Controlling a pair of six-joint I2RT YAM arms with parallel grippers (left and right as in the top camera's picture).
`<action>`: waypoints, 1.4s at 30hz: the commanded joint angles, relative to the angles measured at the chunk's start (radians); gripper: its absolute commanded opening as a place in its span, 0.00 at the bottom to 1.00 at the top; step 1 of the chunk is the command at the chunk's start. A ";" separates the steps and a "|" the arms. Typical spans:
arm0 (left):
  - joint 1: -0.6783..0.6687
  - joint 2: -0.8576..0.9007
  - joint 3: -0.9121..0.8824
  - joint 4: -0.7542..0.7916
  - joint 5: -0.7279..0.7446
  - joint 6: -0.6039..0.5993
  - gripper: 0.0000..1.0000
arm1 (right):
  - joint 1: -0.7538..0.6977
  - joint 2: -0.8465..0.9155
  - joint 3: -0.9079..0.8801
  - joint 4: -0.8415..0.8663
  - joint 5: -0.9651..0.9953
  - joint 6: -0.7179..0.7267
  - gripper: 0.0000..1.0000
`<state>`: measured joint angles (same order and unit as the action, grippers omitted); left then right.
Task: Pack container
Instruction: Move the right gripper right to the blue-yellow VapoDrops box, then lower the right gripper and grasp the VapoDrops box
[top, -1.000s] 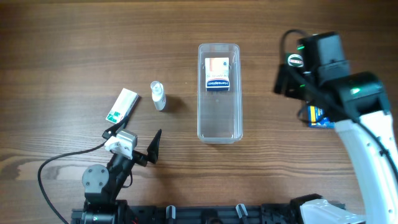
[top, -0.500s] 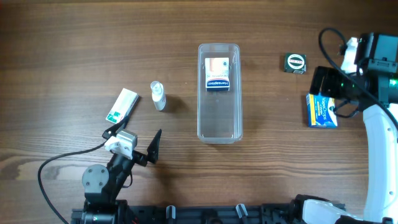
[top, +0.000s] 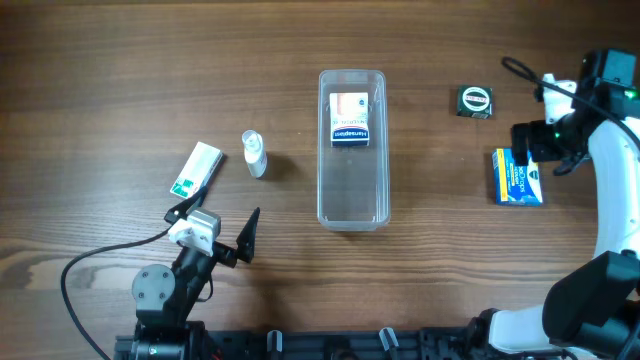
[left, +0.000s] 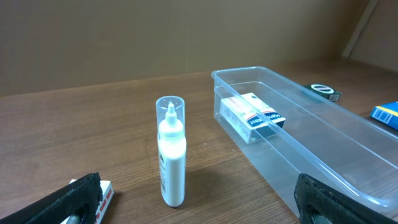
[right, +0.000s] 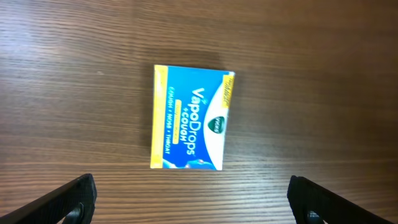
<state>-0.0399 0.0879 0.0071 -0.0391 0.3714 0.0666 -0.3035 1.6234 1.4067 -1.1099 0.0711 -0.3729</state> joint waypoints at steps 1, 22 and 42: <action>0.006 0.000 -0.002 -0.006 -0.006 0.008 1.00 | -0.040 0.012 -0.008 0.003 -0.025 -0.012 1.00; 0.006 0.000 -0.002 -0.006 -0.006 0.008 1.00 | -0.069 0.186 -0.008 -0.029 -0.098 0.061 1.00; 0.006 0.000 -0.002 -0.006 -0.006 0.008 1.00 | -0.050 0.315 -0.008 0.001 -0.061 0.123 1.00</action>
<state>-0.0399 0.0879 0.0071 -0.0391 0.3714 0.0666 -0.3698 1.8992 1.4067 -1.1168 0.0010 -0.2710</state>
